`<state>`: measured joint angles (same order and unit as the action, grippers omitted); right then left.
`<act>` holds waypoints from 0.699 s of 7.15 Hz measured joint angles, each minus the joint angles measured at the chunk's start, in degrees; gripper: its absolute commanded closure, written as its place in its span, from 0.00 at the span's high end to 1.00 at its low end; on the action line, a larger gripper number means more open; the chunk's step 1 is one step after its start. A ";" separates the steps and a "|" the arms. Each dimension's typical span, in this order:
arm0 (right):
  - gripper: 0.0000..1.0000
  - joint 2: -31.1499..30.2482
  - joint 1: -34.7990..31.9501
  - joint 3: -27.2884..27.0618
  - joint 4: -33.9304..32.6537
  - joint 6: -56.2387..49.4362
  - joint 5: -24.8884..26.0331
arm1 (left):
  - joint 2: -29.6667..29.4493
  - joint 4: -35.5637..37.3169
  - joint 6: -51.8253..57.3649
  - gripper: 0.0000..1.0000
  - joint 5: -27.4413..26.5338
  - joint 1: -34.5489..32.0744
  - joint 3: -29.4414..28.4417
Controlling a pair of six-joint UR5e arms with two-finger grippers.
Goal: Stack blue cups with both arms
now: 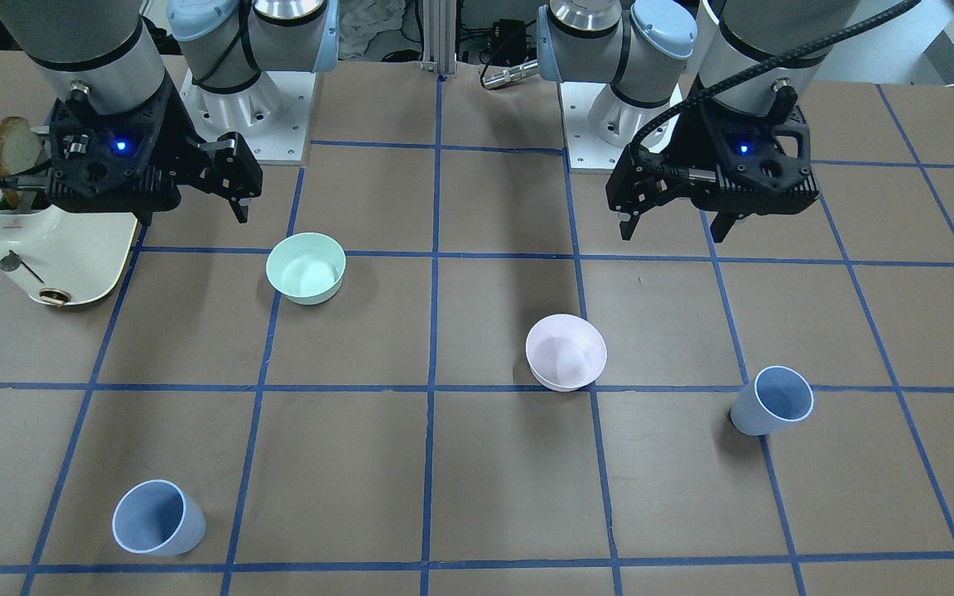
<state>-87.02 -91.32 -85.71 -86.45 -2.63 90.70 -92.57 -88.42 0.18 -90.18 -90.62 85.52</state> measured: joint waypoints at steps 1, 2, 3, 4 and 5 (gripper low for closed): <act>1.00 0.00 0.05 -0.12 -0.01 0.00 -0.19 | 0.01 0.00 0.00 1.00 0.00 0.00 0.00; 1.00 0.00 0.16 -0.32 0.02 -0.03 -0.50 | 0.02 0.02 0.15 1.00 0.00 0.03 0.00; 1.00 0.03 0.23 -0.46 0.06 -0.06 -0.73 | -0.21 0.25 0.43 1.00 0.08 0.38 0.00; 1.00 0.06 0.19 -0.54 0.12 -0.07 -1.08 | -1.42 1.51 0.80 1.00 0.31 1.35 0.36; 1.00 0.11 0.17 -0.57 0.27 -0.04 -1.64 | -4.33 5.62 2.15 1.00 0.40 2.78 1.34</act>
<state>-86.91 -91.16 -86.28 -86.18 -2.67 89.06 -96.90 -82.80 2.33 -89.77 -87.84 86.85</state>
